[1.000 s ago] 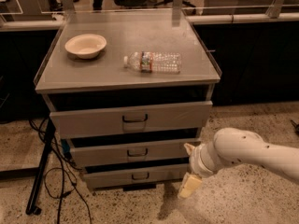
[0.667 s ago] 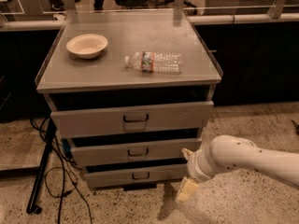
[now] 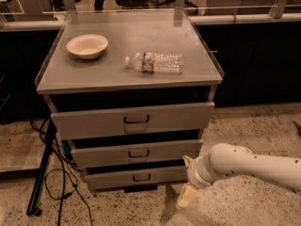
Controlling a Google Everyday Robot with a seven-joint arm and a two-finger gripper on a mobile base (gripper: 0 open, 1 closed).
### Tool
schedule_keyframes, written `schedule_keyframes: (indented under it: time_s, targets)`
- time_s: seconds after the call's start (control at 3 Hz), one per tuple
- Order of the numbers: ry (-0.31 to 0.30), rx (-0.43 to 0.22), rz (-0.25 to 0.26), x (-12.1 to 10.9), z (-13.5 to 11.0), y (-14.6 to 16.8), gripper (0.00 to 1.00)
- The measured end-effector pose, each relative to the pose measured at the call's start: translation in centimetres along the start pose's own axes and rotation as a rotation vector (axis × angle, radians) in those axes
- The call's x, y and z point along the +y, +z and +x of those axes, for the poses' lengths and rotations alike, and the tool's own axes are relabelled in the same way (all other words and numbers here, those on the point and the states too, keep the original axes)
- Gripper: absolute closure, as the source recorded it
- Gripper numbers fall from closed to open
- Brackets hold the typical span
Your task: Open bottom drawer
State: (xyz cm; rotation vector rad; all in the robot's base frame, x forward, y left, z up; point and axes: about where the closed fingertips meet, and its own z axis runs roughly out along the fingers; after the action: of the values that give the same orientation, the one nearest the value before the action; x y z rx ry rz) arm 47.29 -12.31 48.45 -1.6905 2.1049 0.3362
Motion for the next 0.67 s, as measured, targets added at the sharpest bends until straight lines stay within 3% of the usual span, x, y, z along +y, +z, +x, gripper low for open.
schedule_keyframes:
  time_s: [0.67]
  targets:
    - [0.010, 0.033, 0.016, -3.0, 2.3, 5.9, 0.00]
